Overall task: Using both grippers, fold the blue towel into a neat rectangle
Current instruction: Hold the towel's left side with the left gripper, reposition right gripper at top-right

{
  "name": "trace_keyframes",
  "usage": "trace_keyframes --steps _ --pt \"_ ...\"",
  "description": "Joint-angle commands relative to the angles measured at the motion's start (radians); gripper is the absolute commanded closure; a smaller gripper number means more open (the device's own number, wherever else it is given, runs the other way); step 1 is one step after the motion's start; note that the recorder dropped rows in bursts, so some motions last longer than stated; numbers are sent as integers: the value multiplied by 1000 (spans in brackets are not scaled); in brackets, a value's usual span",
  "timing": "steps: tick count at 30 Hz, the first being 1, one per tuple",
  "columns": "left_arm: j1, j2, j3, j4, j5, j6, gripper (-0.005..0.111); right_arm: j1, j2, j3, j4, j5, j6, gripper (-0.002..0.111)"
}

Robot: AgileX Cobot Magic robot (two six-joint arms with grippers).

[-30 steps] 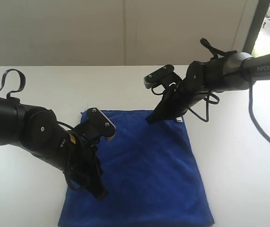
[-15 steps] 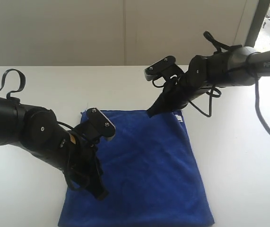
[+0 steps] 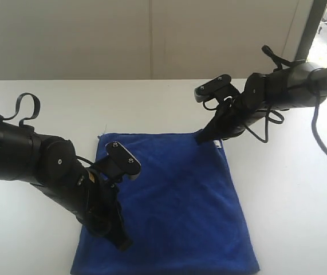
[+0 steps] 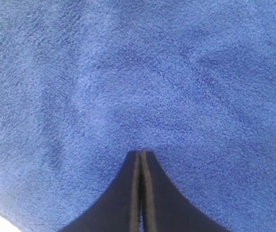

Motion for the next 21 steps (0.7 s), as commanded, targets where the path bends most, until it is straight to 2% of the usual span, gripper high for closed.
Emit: trace_keyframes --steps 1,16,21 --pt "-1 28 8 -8 22 -5 107 -6 9 -2 6 14 3 108" --pt "-1 28 8 -10 19 -5 107 119 9 -2 9 22 -15 108" --pt "-1 28 8 -10 19 -5 107 116 1 -2 -1 2 -22 108"
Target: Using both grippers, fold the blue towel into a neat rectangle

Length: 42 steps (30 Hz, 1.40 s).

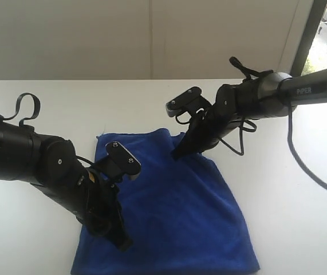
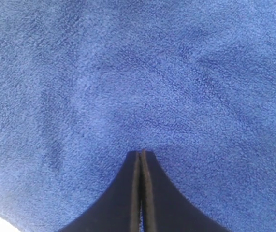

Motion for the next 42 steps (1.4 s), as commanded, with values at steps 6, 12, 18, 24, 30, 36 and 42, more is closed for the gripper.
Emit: trace_keyframes --steps 6,12,18,24,30,36,42 --pt "-1 27 8 -10 21 -5 107 -39 -20 -3 -35 -38 -13 108" --pt "-1 27 8 -10 21 -5 107 -81 -9 -3 -33 -38 -13 108" --pt "-1 27 8 -10 21 -5 107 -100 15 -3 -33 -48 -13 108" --pt "-1 27 8 -10 21 -5 107 -115 21 -3 -36 -50 -13 108" --pt "-1 27 8 -10 21 -5 107 -151 19 -3 -43 -58 -13 108" --pt "-1 27 8 -10 21 -5 107 -169 10 -5 -43 -74 -13 108" --pt "-1 27 8 -10 19 -5 107 -150 -59 -5 -19 -65 -20 108"
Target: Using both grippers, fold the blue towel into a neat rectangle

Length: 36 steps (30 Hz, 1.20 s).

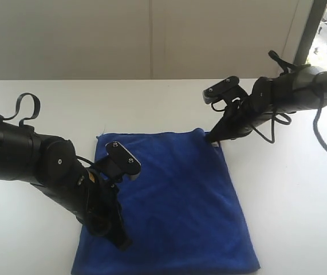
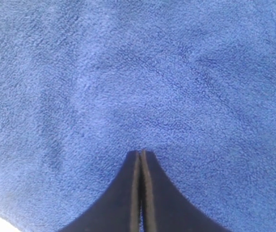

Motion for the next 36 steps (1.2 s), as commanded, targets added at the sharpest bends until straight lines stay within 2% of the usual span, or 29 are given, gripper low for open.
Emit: trace_keyframes --steps 1,5,10,20,23,25,27,29,31,36 --pt "-1 27 8 -8 19 -5 107 18 -63 -5 17 6 -12 108" --pt "-1 27 8 -8 12 -5 107 58 -80 -5 35 52 -36 108" --pt "-1 27 8 -8 10 -5 107 115 -67 -5 39 24 -48 108" --pt "-1 27 8 -8 18 -5 107 79 -46 -5 27 4 -35 108" --pt "-1 27 8 -10 18 -5 107 70 -48 -5 42 80 -26 108" --pt "-1 27 8 -10 11 -5 107 70 -48 -5 76 123 -24 99" --pt "-1 27 8 -10 11 -5 107 70 -48 -5 83 122 -24 74" --pt "-1 27 8 -10 11 -5 107 70 -48 -5 83 122 -24 62" --pt "-1 27 8 -10 9 -5 107 70 -48 -5 83 122 -24 57" --pt "-1 27 8 -10 9 -5 107 72 -47 -5 90 118 -24 58"
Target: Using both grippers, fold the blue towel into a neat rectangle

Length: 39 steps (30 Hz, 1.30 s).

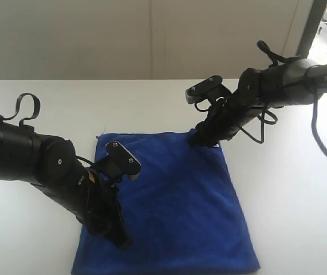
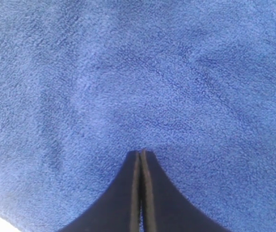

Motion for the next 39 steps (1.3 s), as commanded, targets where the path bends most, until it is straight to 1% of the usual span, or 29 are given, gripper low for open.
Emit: trace_keyframes --steps 1,7,13,22,28,32,39 --pt "-1 27 8 -10 9 -5 107 -1 -2 -4 27 -3 -4 58" --pt "-1 27 8 -10 7 -5 107 36 -2 -4 188 4 -155 58" --pt "-1 27 8 -10 7 -5 107 60 -2 -4 192 -13 -167 58" --pt "-1 27 8 -10 7 -5 107 11 -14 -4 192 -38 -139 60" --pt "-1 27 8 -10 7 -5 107 -34 -42 -4 185 -69 -132 65" --pt "-1 27 8 -10 7 -5 107 -62 -24 -4 177 -77 -125 65" --pt "-1 27 8 -10 7 -5 107 -64 22 -4 158 -79 -125 66"
